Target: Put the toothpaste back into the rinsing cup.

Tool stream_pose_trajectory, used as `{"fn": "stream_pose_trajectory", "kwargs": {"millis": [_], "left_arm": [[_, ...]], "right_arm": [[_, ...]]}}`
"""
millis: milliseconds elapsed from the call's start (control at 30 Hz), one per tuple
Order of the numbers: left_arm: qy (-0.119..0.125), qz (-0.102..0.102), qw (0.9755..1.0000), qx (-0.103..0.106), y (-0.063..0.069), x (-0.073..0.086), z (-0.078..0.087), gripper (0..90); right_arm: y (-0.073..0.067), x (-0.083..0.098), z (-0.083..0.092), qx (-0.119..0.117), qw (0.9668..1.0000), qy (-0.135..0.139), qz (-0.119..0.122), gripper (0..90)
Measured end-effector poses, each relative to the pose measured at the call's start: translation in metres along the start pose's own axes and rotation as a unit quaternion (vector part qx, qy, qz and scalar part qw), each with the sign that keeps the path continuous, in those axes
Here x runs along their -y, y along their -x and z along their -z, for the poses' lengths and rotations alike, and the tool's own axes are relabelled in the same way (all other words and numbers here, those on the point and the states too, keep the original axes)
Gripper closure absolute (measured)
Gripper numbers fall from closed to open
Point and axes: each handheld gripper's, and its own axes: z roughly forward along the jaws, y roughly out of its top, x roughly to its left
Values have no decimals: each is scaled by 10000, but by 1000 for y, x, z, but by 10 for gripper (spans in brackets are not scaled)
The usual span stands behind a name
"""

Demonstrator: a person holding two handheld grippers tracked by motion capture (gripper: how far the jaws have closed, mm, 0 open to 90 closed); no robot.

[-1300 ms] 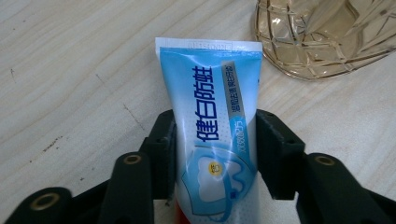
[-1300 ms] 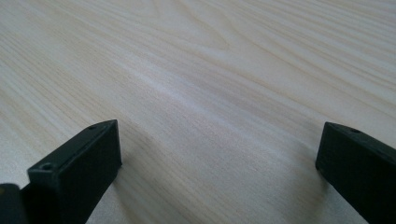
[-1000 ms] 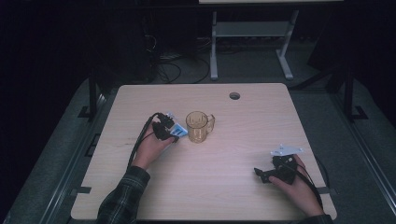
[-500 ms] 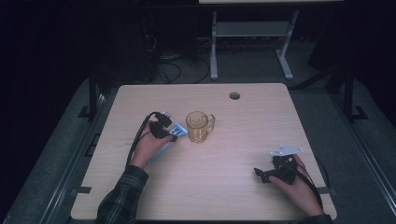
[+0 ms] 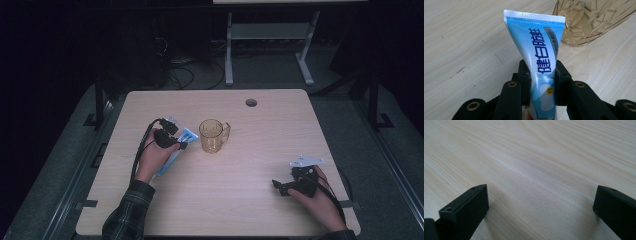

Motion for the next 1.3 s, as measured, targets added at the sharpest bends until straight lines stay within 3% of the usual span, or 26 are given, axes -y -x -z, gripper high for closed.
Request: {"fn": "stream_pose_trajectory", "kwargs": {"millis": [400,733,1067,1167,1200,1300], "left_arm": [[453,143,9988,121,-9,10,20,721],[864,227,9958,180,-13,15,38,723],[1275,295,9910,285,-17,20,58,723],[1508,296,9876,327,-18,22,67,724],[1508,296,9876,327,-18,22,67,724],[1780,286,9828,395,-20,24,77,724]], "right_arm": [[0,0,0,1,10000,1,-9,0],[0,0,0,0,10000,0,-8,0],[0,0,0,-2,10000,3,-6,0],[0,0,0,0,10000,2,-5,0],[0,0,0,0,10000,2,-5,0],[0,0,0,-1,10000,0,-4,0]]}}
